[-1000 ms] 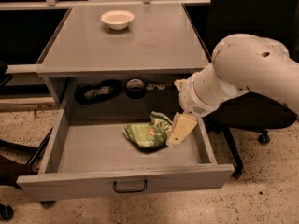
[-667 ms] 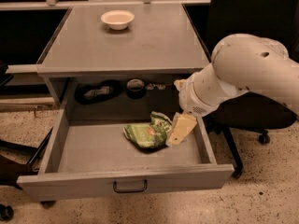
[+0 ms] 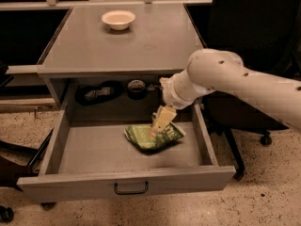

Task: Pick green jalapeno chip bag from top drawer and place on counter

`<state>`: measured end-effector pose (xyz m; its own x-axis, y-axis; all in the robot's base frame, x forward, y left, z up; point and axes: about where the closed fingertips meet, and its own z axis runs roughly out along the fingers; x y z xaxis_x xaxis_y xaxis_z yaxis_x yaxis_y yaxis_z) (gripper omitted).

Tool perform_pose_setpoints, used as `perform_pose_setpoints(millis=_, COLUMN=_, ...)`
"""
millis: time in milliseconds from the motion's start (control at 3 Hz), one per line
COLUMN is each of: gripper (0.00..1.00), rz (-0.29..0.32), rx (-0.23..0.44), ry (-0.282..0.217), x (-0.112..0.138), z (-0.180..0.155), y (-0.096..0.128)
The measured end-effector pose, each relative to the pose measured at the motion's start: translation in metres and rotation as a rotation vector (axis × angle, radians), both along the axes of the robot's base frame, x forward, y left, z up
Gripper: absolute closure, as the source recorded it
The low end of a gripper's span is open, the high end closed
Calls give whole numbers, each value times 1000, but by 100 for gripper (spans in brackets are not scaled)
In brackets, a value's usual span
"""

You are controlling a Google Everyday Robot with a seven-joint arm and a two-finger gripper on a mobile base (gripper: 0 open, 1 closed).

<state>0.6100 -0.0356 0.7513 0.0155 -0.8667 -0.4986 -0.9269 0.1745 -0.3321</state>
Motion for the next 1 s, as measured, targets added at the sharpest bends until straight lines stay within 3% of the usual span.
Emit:
perform_pose_setpoints(millis=333, gripper=0, rz=-12, rx=19, ry=1, x=36, z=-34, y=5)
perform_pose_setpoints(millis=667, gripper=0, rz=-16, rx=41, ry=33, x=32, z=-53, y=-6)
perform_pose_setpoints(millis=1000, gripper=0, rz=-24, rx=56, ry=59, x=13, z=-57, y=-22)
